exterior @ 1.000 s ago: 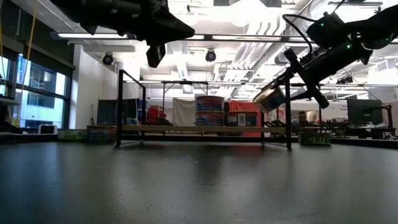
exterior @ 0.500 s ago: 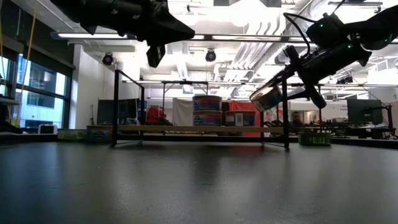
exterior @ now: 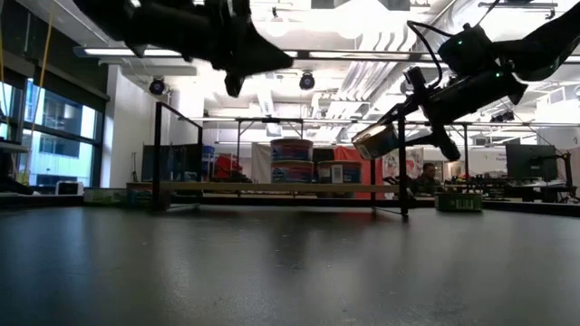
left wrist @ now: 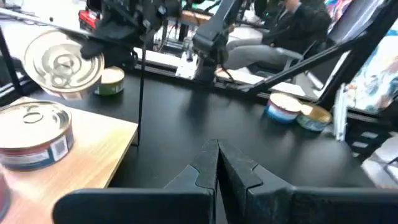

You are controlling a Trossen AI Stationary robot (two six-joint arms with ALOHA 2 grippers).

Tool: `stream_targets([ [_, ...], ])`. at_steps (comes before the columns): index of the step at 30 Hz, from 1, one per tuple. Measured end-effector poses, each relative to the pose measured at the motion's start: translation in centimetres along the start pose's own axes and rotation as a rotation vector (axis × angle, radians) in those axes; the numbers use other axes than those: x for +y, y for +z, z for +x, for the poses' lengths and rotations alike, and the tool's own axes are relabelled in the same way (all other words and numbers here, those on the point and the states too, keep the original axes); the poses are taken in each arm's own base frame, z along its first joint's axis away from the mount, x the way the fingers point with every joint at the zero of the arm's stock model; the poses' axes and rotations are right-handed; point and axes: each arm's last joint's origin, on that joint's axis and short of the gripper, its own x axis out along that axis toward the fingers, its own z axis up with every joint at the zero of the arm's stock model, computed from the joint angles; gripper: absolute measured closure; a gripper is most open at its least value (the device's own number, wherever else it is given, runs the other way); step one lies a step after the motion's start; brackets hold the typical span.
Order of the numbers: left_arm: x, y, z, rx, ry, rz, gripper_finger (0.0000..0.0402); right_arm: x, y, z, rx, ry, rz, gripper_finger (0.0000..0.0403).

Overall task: Stack canned seafood by type on shelf
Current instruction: Stack the left blue-pink tuna can on top of the other blue-pink tuna can on the shelf

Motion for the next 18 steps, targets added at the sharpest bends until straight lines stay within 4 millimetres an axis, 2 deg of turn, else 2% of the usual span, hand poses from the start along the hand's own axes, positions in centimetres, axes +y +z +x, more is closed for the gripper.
stream_targets([
  [6, 0.7, -2.9, 2.6, 0.067, 0.031, 0.176, 0.0401, -0.2, 0.2, 1.3, -0.009, 0.038, 0.015, 0.0234],
  [10, 2.0, -5.0, 3.7, 0.148, 0.19, 0.305, 0.0401, -0.5, 0.1, 2.0, 0.01, 0.046, 0.017, 0.0234],
  [16, 4.4, -3.7, 3.6, 0.058, 0.476, 0.366, 0.0402, -0.3, 0.3, 2.0, -0.008, 0.073, 0.023, 0.0234],
  [18, 5.5, -4.0, 3.5, 0.087, 0.561, 0.318, 0.0401, -0.3, 0.3, 2.0, -0.007, 0.074, 0.033, 0.0234],
])
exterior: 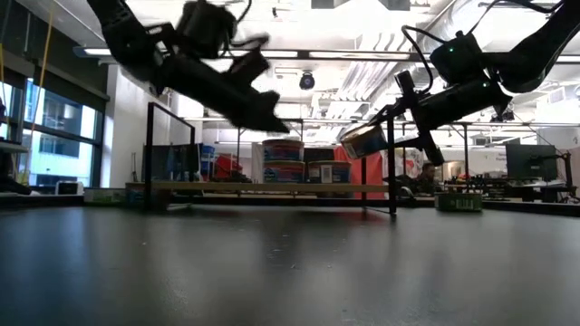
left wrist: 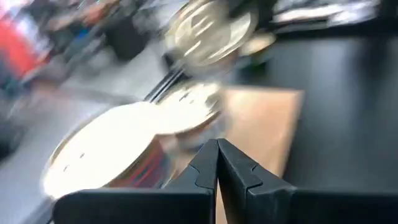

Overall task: Stack canned seafood by type on shelf
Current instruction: Stack the left blue-pink tuna can on top of the other blue-pink tuna can on the shelf

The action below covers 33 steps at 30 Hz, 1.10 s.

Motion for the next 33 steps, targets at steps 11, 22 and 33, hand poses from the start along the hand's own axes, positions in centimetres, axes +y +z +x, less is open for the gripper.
stream_targets([
  [11, -1.5, -4.7, 1.4, 0.22, 0.0, -0.086, 0.0401, 0.0, -0.4, 0.2, 0.008, -0.011, 0.119, 0.0234],
  [22, -2.4, -5.5, 1.9, 0.212, 0.005, -0.12, 0.0402, -0.9, 0.4, 0.3, -0.03, -0.06, 0.191, 0.0234],
  [33, -2.4, -5.6, 1.8, 0.216, -0.004, -0.125, 0.0402, -2.7, 1.8, -0.7, 0.042, -0.048, 0.243, 0.0234],
])
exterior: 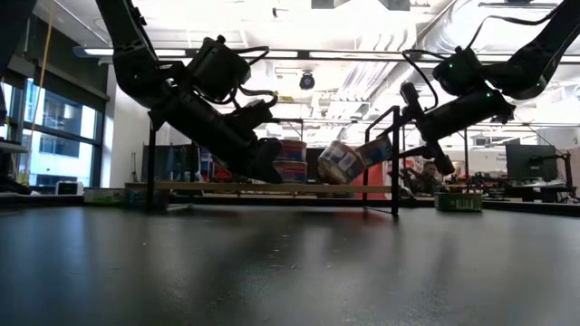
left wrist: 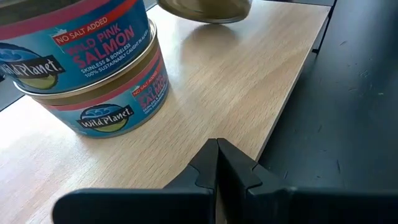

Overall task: Stack canned seafood by type on shelf
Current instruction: Stack the left blue-pink tuna can on top of the other blue-pink tuna can on the shelf

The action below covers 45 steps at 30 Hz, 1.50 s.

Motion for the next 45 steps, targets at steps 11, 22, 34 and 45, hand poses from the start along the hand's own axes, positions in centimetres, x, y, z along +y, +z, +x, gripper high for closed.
stream_targets([
  [11, 0.3, 0.0, 0.1, 0.005, -0.003, -0.005, 0.0402, 1.0, 0.3, -0.1, -0.021, 0.099, -0.028, 0.0234],
  [22, 0.5, 0.0, 0.3, 0.008, -0.007, -0.009, 0.0402, -1.3, 0.4, -0.9, 0.038, 0.053, -0.071, 0.0234],
  [34, 0.5, -0.1, 0.3, 0.009, -0.006, -0.009, 0.0402, -1.8, 0.0, -1.7, 0.059, 0.18, -0.096, 0.0234],
  [45, 0.5, 0.0, 0.3, 0.0, -0.025, -0.014, 0.0402, -1.3, -0.9, -1.1, 0.05, 0.184, -0.12, 0.0235],
])
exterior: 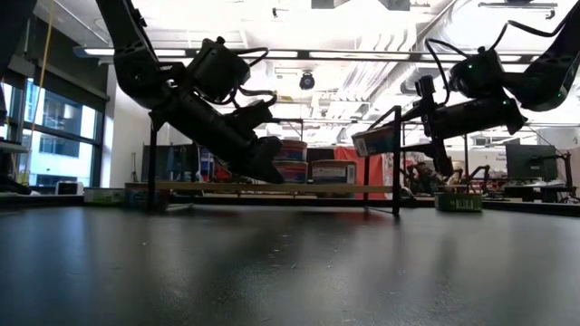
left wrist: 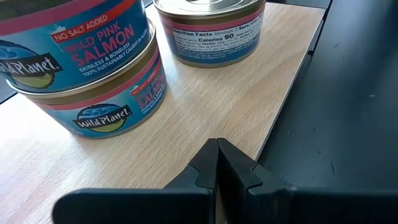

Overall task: Stack canned seafood by type on shelf
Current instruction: Stack the left blue-pink tuna can on top of the other blue-pink tuna can on the shelf

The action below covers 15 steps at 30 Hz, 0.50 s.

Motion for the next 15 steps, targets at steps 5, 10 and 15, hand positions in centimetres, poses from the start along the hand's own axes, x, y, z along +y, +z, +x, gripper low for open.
stream_targets([
  [5, -0.02, 0.08, 0.02, -0.009, -0.005, -0.004, 0.0402, 0.22, -0.51, 0.32, 0.028, 0.009, 0.001, 0.0235],
  [10, -0.02, 0.11, 0.02, -0.012, -0.005, -0.006, 0.0402, 0.41, -0.91, 0.6, 0.026, 0.008, 0.002, 0.0234],
  [15, -0.02, 0.14, 0.02, -0.015, -0.005, -0.007, 0.0402, 0.45, -0.98, 0.68, 0.012, 0.002, 0.017, 0.0234],
])
